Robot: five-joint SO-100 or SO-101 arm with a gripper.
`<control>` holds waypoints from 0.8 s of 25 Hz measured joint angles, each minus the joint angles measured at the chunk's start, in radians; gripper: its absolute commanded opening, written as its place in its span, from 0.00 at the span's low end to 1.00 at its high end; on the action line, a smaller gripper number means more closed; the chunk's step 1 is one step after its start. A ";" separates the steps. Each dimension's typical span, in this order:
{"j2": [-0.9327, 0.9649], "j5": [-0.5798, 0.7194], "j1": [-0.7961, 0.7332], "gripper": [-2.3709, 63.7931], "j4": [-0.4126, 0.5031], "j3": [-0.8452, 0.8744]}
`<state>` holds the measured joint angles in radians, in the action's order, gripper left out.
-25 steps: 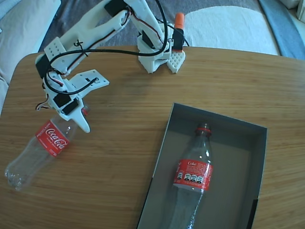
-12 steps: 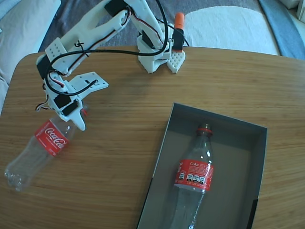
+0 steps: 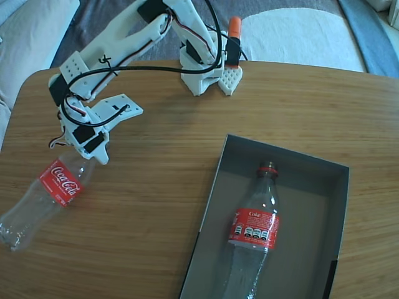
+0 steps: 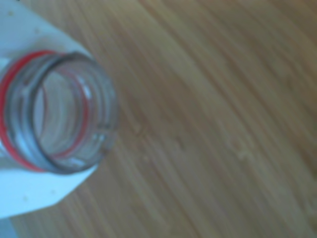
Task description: Grasp the bottles and put them in the box.
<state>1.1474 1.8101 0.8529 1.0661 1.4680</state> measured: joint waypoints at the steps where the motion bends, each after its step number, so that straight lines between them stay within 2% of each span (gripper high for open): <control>1: 0.000 0.002 0.000 0.15 0.000 0.000; 8: 0.000 -0.009 -0.018 0.15 0.011 -0.011; 11: 0.000 -0.080 -0.055 0.15 0.055 -0.080; 20: 0.000 -0.370 -0.195 0.15 0.301 -0.387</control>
<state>1.1474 1.4404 0.6581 1.3668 1.0815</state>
